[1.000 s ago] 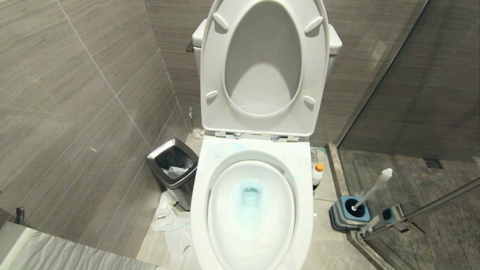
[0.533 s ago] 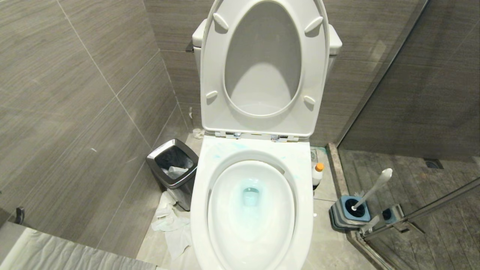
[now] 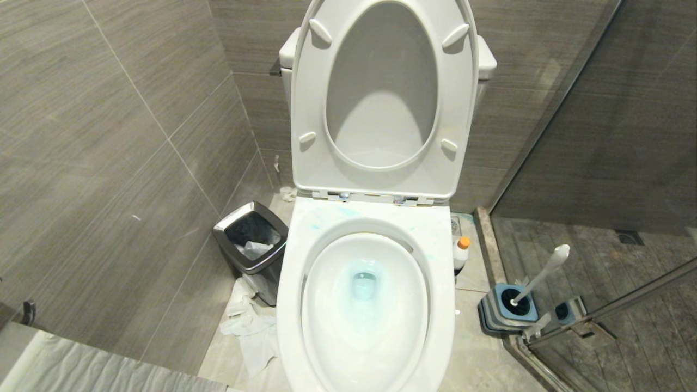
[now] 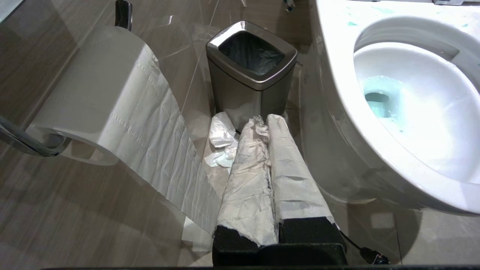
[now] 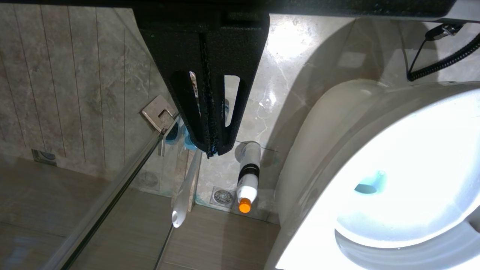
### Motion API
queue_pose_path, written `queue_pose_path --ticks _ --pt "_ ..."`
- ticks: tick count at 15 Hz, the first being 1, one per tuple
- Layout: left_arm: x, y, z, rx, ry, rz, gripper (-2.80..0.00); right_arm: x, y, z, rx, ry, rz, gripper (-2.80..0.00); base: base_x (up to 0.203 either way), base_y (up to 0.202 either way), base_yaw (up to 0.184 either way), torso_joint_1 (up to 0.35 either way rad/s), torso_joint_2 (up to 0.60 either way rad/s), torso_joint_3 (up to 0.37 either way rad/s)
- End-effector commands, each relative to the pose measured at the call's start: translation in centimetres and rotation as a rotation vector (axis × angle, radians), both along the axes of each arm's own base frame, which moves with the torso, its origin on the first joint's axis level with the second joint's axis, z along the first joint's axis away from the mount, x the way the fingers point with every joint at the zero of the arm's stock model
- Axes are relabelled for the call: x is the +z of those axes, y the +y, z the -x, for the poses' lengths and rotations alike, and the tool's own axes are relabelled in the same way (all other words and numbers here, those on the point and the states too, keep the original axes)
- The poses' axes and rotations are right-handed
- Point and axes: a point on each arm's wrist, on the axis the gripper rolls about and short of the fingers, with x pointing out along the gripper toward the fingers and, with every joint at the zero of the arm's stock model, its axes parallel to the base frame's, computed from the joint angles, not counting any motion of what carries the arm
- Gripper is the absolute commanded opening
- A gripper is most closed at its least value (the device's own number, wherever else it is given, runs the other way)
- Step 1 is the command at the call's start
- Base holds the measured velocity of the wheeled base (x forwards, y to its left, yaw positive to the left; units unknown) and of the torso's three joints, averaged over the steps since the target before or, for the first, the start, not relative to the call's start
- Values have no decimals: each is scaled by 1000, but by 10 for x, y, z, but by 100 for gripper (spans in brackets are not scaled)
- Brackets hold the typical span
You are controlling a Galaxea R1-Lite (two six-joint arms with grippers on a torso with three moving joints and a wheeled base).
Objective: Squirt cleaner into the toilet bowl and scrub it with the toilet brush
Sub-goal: Flush the toilet
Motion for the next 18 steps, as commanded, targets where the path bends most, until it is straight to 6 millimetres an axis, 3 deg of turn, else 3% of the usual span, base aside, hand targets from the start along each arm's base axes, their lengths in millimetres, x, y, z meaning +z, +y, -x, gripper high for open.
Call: queue_pose_path --ticks 1,18 --pt "-2 0 -1 -1 8 1 -280 -3 0 -1 0 12 0 -280 0 0 0 0 0 0" --pt "-2 0 -1 0 8 1 -280 -3 0 -1 0 12 0 -280 17 0 0 2 0 0"
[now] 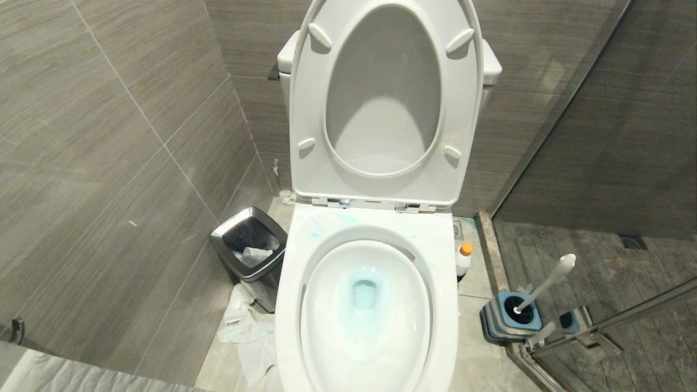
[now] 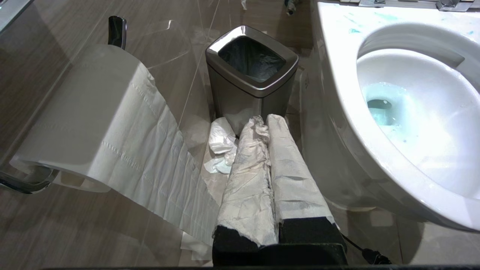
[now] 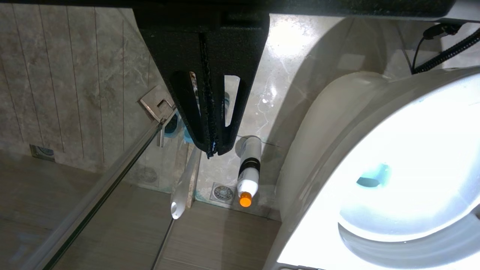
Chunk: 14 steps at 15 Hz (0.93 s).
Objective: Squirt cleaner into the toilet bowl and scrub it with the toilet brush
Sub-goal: Flush the toilet
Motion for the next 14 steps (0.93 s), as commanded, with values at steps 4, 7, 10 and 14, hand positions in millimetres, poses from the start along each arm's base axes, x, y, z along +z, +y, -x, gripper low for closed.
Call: queue_pose_path --ticks 4,7,10,14 --pt "-2 0 -1 0 8 -1 -280 -4 0 -1 1 12 1 -280 0 0 0 0 0 0" --pt "-2 0 -1 2 5 -7 -280 -3 0 -1 1 11 1 -280 0 0 0 0 0 0" --pt "25 0 8 -7 -85 -20 -280 -3 0 -1 1 11 1 -280 0 0 0 0 0 0" --pt "74 -2 34 -81 -159 -58 -280 -3 0 -1 1 11 1 -280 0 0 0 0 0 0"
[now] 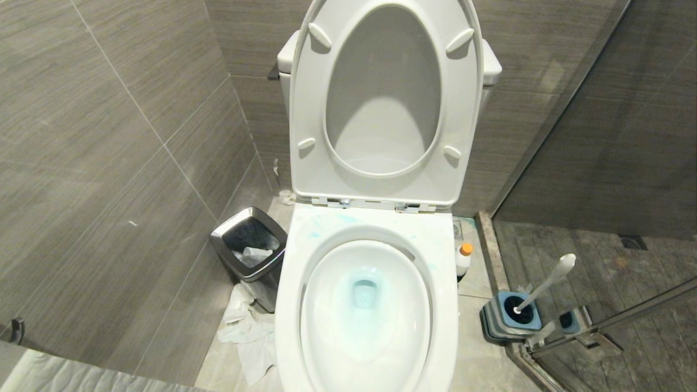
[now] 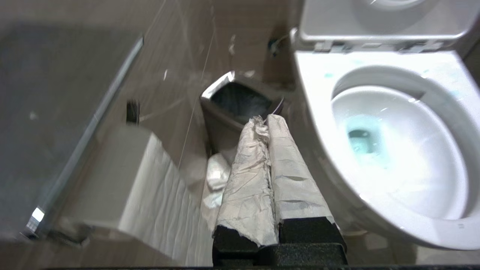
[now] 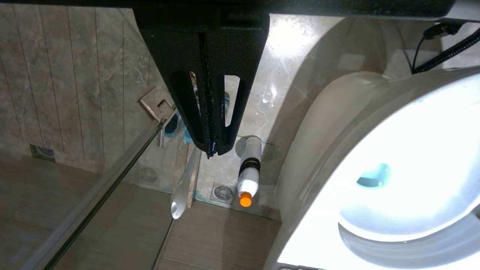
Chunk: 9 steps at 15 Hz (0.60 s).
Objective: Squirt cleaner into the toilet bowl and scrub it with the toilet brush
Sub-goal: Flush the toilet
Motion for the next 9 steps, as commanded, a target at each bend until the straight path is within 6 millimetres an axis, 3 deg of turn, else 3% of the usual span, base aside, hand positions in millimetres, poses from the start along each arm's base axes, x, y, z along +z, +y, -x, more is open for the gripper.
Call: queue_pose_path --ticks 1,5,9 --pt "25 -1 12 -28 -37 -15 -280 -3 0 -1 0 11 1 -280 0 0 0 0 0 0" --pt "66 -1 20 -61 -84 -26 -280 -3 0 -1 0 11 1 -280 0 0 0 0 0 0" --pt "128 -1 15 -71 -125 -25 -280 -3 0 -1 0 11 1 -280 0 0 0 0 0 0"
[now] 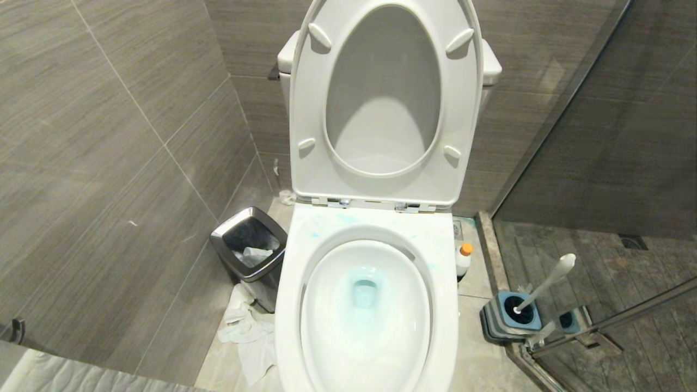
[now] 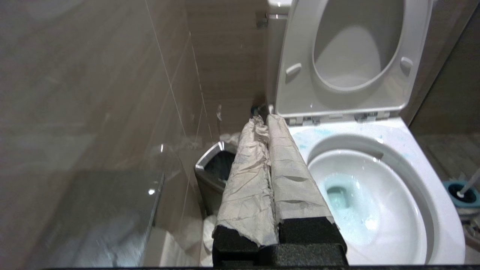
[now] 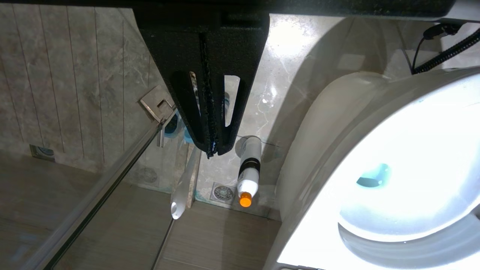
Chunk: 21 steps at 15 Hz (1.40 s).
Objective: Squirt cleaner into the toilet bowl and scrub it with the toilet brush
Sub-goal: Flush the toilet
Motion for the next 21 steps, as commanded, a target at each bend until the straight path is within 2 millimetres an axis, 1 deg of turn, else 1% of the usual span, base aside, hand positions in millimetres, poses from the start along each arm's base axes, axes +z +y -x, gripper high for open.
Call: queue_pose_path --ticks 1,3,5,7,9,12,14,16,19,21 --pt "34 0 -18 -2 33 -1 -280 -3 0 -1 0 11 1 -280 0 0 0 0 0 0" --pt "57 0 -33 -4 32 -5 -280 -4 0 -1 0 13 1 -280 0 0 0 0 0 0" --pt "75 0 -55 -11 23 -8 -280 -3 0 -1 0 11 1 -280 0 0 0 0 0 0" --pt "88 0 -87 -12 21 -11 -280 -3 0 -1 0 11 1 -280 0 0 0 0 0 0" --pt "95 0 -124 -4 42 -22 -280 -3 0 -1 0 12 1 -280 0 0 0 0 0 0" --pt "93 0 -179 6 136 -64 -280 -3 0 -1 0 11 1 -280 0 0 0 0 0 0" --pt "86 0 -211 12 203 -94 -280 -3 0 -1 0 11 1 -280 0 0 0 0 0 0" --pt "79 0 -244 13 233 -100 -280 -3 0 -1 0 11 1 -280 0 0 0 0 0 0" --pt "75 0 -294 42 125 -99 -280 -3 0 -1 0 11 1 -280 0 0 0 0 0 0" --pt "73 0 -326 68 -19 -91 -280 -3 0 -1 0 11 1 -280 0 0 0 0 0 0"
